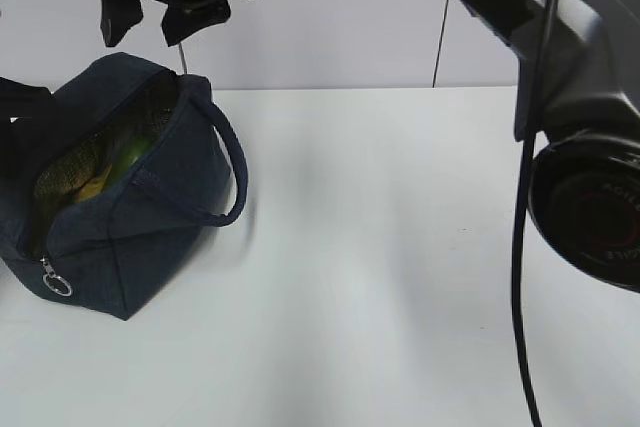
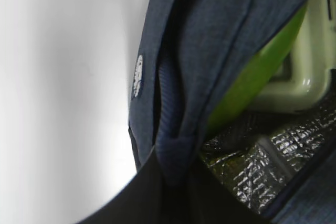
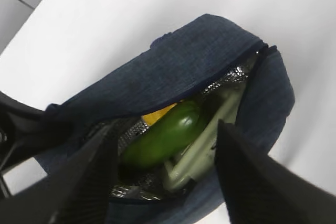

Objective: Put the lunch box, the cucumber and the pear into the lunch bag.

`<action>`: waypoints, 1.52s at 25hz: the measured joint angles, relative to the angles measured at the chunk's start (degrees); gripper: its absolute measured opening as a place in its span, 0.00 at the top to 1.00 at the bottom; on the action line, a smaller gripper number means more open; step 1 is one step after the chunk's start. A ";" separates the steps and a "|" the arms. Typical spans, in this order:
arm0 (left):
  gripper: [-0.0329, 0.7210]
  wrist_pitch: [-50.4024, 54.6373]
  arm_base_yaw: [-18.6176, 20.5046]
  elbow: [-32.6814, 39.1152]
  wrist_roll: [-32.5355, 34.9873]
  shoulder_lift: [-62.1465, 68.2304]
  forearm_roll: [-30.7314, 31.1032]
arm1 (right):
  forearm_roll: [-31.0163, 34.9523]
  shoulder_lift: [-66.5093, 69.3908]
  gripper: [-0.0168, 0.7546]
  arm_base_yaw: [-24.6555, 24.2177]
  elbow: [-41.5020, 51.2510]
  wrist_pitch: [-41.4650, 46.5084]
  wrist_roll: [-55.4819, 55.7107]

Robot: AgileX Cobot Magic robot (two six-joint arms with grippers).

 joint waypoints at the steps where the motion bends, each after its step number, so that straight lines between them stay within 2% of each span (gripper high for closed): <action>1: 0.95 0.00 0.00 0.00 0.00 0.00 -0.08 | -0.15 0.00 0.38 0.00 0.00 0.00 -2.23; 9: 0.95 0.00 0.00 0.00 0.00 0.00 -0.27 | -4.47 0.00 0.38 0.00 0.00 0.00 -10.39; 14: 0.95 0.00 0.00 0.00 0.05 0.00 -1.04 | -5.07 0.00 0.38 0.00 0.00 0.00 -10.39; 19: 0.95 0.00 0.00 0.00 0.05 0.00 -1.14 | -5.37 0.00 0.38 0.00 0.00 0.00 -5.66; 24: 0.95 0.00 0.00 0.00 0.05 0.00 -1.18 | -9.91 0.00 0.38 0.00 0.00 0.00 -6.00; 27: 0.95 0.00 0.00 0.00 0.05 0.00 -1.18 | -10.47 0.00 0.38 0.00 0.00 0.00 -6.14; 31: 0.95 -0.11 0.00 0.00 0.05 0.00 -1.18 | -9.45 -0.48 0.38 0.00 2.68 0.00 -6.14; 38: 0.95 -0.11 0.00 0.00 0.05 0.00 -1.18 | -9.17 -4.95 0.38 0.00 14.80 0.00 -5.93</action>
